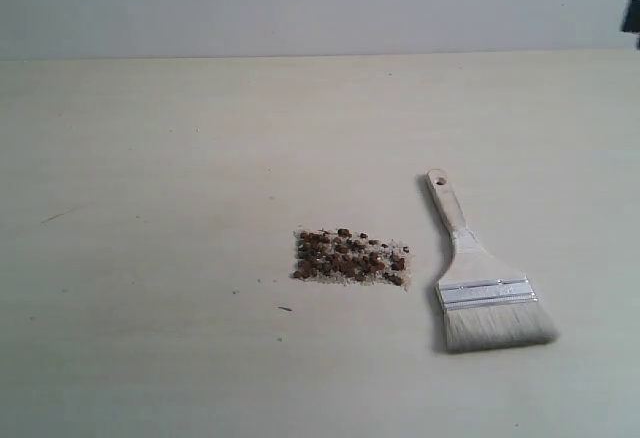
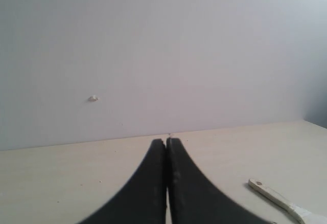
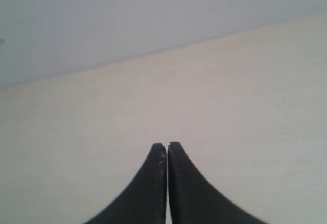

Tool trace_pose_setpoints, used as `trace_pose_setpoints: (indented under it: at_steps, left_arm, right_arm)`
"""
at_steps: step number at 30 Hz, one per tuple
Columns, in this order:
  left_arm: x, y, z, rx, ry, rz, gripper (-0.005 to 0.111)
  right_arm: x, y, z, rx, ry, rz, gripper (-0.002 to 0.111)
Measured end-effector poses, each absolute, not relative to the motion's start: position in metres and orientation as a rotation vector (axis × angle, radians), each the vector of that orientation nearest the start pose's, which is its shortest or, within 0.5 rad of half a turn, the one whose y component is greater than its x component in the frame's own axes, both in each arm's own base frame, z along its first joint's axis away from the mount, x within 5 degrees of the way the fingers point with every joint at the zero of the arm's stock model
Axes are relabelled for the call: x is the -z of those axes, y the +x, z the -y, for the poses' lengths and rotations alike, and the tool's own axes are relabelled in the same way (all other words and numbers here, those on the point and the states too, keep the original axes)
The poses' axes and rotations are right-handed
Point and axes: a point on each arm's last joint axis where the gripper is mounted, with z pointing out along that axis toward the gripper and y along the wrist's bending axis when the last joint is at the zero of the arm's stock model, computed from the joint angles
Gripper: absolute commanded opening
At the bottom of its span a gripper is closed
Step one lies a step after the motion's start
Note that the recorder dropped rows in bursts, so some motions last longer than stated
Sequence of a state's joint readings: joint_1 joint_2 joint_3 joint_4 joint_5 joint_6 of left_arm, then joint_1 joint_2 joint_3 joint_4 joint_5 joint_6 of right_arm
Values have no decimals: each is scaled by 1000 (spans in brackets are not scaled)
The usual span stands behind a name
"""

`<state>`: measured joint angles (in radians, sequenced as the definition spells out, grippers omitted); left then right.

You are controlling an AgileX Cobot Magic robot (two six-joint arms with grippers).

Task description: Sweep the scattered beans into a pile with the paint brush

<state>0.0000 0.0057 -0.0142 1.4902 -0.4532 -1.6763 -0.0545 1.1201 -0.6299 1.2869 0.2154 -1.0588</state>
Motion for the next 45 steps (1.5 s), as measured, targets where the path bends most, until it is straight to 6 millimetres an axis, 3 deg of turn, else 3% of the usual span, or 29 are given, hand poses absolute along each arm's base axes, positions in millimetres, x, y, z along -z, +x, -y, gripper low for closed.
trace_pose_setpoints:
  at_steps: [4,6,8,13,25,34,45]
  left_arm:
    - [-220,46,40,483,233,-1449,0]
    - [-220,46,40,483,233,-1449,0]
    - [-220,46,40,483,233,-1449,0]
    - [-220,46,40,483,233,-1449,0]
    - [-220,46,40,483,233,-1449,0]
    - [-220,46,40,483,233,-1449,0]
    - [-220,46,40,483,233,-1449,0]
  right_arm:
    - [-292,124,-3,-237,175,-1697,0]
    - [-288,87,-5,-260,174,-1555,0]
    - [-280,70,-6,-265,166,-1483,0]
    - [-267,65,-8,-288,151,-1491,0]
    - [-266,65,-12,-316,124,-1505,0]
    - [-264,65,-7,-204,99,-1500,0]
    - [-220,56,12,-17,245,-1434,0]
